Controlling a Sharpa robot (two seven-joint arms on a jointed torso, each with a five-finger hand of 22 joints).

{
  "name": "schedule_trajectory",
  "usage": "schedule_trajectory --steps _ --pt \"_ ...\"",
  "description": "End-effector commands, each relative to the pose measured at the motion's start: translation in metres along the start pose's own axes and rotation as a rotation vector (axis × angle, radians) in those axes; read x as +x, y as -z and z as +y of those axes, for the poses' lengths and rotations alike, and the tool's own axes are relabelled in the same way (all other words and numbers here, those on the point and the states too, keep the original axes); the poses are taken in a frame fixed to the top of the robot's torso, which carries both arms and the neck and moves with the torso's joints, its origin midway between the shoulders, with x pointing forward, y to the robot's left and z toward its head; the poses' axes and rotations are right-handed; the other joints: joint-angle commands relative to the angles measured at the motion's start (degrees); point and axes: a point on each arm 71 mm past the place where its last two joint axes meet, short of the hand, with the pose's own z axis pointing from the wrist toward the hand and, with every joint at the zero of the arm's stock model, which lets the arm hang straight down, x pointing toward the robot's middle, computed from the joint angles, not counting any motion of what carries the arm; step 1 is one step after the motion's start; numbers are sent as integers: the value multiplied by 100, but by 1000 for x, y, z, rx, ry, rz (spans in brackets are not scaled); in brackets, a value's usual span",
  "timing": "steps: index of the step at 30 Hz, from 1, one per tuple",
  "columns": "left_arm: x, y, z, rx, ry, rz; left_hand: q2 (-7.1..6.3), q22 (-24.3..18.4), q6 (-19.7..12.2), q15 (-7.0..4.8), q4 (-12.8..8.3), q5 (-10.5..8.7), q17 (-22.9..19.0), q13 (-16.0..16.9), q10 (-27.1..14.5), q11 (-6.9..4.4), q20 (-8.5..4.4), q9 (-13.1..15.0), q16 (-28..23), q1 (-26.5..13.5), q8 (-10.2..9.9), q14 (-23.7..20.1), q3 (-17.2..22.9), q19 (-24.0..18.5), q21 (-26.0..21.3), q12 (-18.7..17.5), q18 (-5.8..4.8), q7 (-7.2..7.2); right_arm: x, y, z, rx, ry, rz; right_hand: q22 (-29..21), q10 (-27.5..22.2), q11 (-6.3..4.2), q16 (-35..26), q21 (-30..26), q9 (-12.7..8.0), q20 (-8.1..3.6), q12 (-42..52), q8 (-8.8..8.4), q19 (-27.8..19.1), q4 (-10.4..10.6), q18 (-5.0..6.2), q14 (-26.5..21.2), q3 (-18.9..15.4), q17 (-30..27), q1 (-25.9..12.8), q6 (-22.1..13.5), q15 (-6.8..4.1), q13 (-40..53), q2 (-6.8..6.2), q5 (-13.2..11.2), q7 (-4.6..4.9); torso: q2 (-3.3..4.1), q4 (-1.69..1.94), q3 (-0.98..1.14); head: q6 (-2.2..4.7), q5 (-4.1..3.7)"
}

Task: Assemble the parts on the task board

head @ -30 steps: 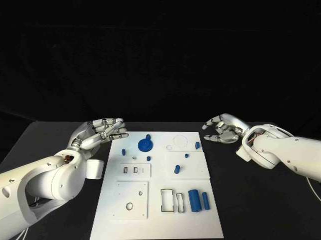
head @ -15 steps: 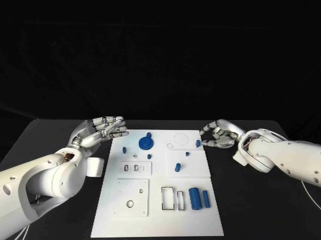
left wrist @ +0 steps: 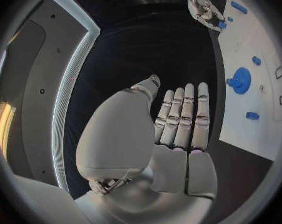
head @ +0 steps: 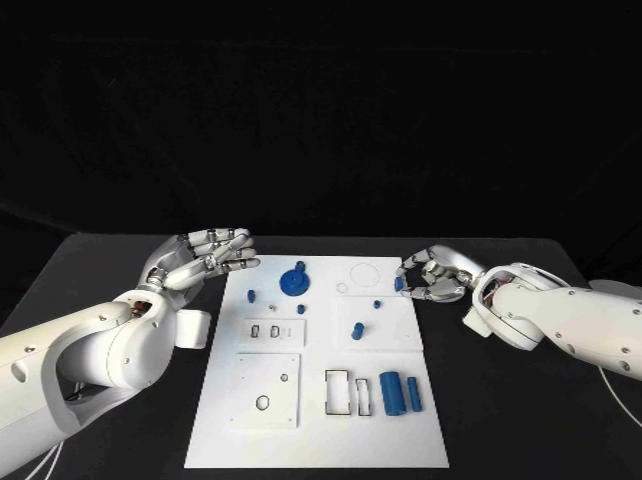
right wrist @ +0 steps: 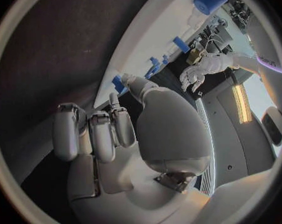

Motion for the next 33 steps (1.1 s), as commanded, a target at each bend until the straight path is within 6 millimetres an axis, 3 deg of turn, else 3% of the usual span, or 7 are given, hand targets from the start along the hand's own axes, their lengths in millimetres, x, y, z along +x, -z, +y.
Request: schedule_trajectory --steps 1,6,17,28,33 --pt "2 0 -1 5 11 18 -15 -10 4 32 -3 -23 8 2 21 16 17 -5 -21 -62 -26 12 26 43 -19 -33 77 52 3 -1 0 1 10 18 283 4 5 -5 -10 5 1 35 -6 -27 11 29 421 -29 679 -32 10 -8 506 -10 -43 5 -3 -11 1 -3 12" --pt "2 0 -1 4 11 18 -15 -10 4 32 -3 -23 8 2 21 16 17 -5 -21 -62 -26 12 26 43 -19 -33 77 52 4 -2 0 4 11 17 291 26 -7 -1 -8 27 -1 57 36 -19 20 28 426 -31 694 -58 104 -15 528 19 -59 -10 -6 3 2 -7 6" --pt "2 0 -1 2 11 19 -15 -10 4 32 -3 -23 8 2 21 16 17 -5 -21 -62 -26 12 26 43 -19 -33 77 52 9 -4 0 7 10 13 343 102 -101 10 18 124 -57 133 261 23 47 19 438 -17 736 -134 490 -90 611 127 -139 -123 -5 -7 -1 -25 29" --pt "2 0 -1 0 11 20 -21 -22 12 32 -21 -23 16 4 37 14 18 -10 -36 -70 -36 12 50 46 -27 -59 77 48 9 -5 1 10 14 -7 365 123 -132 16 32 145 -82 151 309 41 53 13 444 -4 759 -145 561 -116 632 168 -163 -156 -10 -2 -4 -39 27" --pt "1 0 -1 -1 11 20 -21 -22 12 32 -21 -23 16 4 37 14 18 -10 -36 -70 -36 12 50 46 -27 -59 77 48 7 -5 1 7 15 -39 441 193 -225 35 86 219 -150 212 474 100 54 -5 462 83 827 -117 778 -195 704 353 -263 -263 -11 -5 -2 -39 33"
